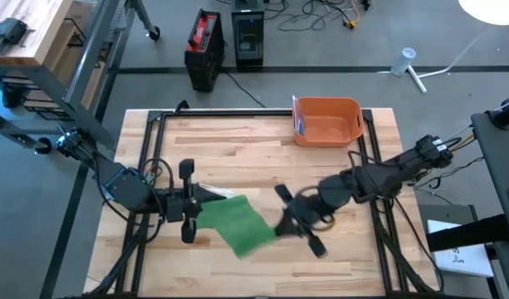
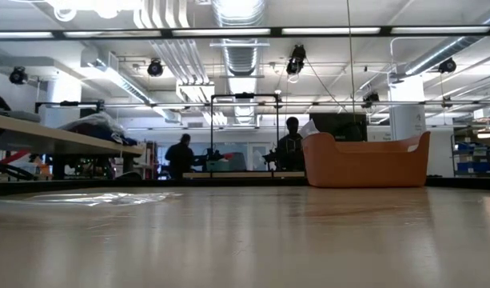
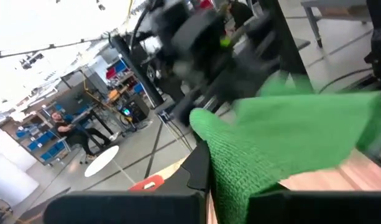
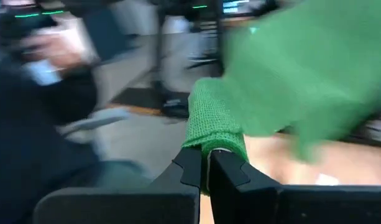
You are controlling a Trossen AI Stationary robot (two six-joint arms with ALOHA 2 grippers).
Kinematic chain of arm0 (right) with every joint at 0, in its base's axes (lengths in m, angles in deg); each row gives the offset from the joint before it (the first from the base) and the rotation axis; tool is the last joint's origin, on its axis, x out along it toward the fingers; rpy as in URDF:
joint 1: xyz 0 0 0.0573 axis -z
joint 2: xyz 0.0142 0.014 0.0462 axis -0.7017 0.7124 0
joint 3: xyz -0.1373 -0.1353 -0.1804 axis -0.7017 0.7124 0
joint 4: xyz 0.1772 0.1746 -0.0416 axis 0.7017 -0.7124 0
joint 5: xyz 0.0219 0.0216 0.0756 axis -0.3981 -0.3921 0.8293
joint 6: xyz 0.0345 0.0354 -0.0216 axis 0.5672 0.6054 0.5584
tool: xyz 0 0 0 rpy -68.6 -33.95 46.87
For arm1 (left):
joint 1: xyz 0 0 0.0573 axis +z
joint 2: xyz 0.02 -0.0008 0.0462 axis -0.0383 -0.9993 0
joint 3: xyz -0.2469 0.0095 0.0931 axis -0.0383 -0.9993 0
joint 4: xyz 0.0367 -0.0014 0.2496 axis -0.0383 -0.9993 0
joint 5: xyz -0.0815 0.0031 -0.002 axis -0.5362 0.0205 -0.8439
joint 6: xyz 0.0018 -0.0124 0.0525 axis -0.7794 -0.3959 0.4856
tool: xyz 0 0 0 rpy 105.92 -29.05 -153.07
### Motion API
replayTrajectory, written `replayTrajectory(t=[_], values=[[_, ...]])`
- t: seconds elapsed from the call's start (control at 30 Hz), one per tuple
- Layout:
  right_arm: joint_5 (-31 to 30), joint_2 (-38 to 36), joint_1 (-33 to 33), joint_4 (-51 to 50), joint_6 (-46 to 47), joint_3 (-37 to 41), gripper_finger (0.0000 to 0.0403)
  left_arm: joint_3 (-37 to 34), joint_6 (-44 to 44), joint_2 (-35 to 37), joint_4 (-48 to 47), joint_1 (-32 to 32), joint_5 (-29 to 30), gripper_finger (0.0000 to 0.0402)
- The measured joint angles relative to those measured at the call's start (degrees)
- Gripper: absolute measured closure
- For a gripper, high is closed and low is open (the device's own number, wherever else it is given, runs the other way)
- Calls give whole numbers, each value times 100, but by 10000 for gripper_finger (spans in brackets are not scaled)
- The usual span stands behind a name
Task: Roll bandage
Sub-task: Roll the green bandage
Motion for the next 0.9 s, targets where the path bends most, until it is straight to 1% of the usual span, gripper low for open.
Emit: replayTrajectory(t=[0.03,0.07,0.13,0.2,0.37,0.47,0.53,0.63,0.73,0.8,0.9], values=[[-135,1,31,-42,-4,0,400,0,28,-7,68,0,0,401],[-106,19,54,-73,-49,0,400,0,55,-13,129,0,0,401],[202,96,54,-60,-196,-2,400,0,207,-13,294,0,0,401],[352,118,20,-136,-193,-2,400,0,462,7,574,0,0,401],[316,200,75,181,-42,-13,400,4,1321,30,1155,0,-2,401],[675,338,23,243,-19,-9,400,4,2009,32,1248,13,-4,401],[681,428,15,265,-25,-9,400,4,2691,32,1364,15,-4,401],[579,638,59,316,-70,-8,400,4,3612,32,1606,15,-6,401],[511,900,47,440,-123,12,400,4,4217,59,1802,15,-20,401],[206,1059,53,592,-1,11,400,4,4446,82,1818,15,-31,401],[-347,1271,166,666,349,11,400,4,4501,93,1788,1,-131,401]])
